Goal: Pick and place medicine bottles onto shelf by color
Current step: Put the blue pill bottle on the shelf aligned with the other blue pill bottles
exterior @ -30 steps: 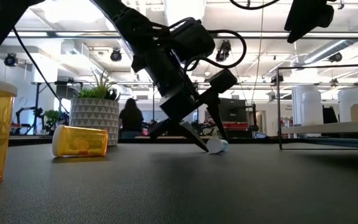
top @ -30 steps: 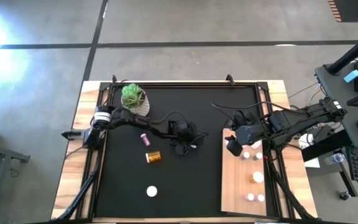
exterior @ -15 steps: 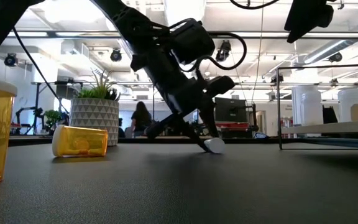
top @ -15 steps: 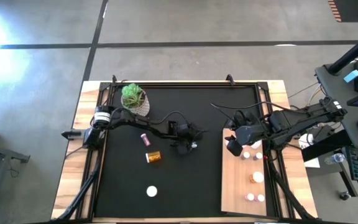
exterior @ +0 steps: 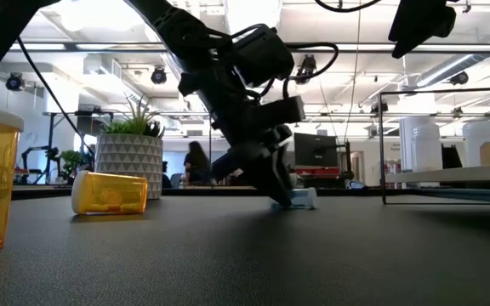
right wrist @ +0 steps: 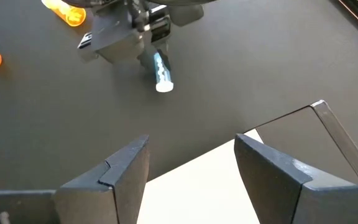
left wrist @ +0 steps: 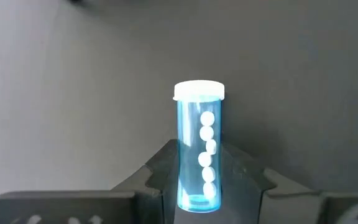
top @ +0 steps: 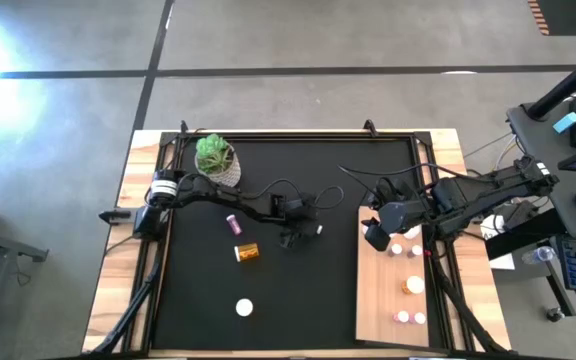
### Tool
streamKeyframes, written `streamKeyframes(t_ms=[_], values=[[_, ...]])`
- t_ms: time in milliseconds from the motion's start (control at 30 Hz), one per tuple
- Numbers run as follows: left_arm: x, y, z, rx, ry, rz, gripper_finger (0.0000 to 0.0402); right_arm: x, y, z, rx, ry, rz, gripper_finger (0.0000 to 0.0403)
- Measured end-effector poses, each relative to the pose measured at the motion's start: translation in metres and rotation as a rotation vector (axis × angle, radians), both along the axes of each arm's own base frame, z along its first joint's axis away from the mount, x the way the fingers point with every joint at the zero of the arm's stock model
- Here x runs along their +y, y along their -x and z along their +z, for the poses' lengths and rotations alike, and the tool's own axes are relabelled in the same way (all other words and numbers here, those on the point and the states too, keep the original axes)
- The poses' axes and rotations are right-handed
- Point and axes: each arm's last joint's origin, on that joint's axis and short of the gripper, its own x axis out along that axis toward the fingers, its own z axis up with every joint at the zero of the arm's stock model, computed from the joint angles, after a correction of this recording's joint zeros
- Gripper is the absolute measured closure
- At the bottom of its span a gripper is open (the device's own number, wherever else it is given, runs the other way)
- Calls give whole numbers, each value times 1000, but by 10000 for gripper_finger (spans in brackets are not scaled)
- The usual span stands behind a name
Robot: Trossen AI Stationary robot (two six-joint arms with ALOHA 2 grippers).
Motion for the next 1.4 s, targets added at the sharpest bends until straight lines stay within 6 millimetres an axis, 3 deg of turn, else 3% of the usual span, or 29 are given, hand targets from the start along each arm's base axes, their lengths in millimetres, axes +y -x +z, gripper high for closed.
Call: streamKeyframes(t_ms=[267, 600, 900, 1133, 1400], values=[[-1, -1, 13, -88, 159, 182, 319, 0, 0, 0, 1, -3, 3, 177], [-4, 3, 93, -456, 361, 292, 319, 1, -3, 34, -108, 5, 68, 177], [-34, 20, 153, -681, 420, 234, 319, 3, -7, 60, -190, 86, 223, 177], [-43, 26, 158, -705, 369, 282, 319, 7, -15, 74, -302, 100, 321, 177], [-45, 25, 166, -772, 365, 268, 319, 11, -29, 60, -241, 133, 344, 177]])
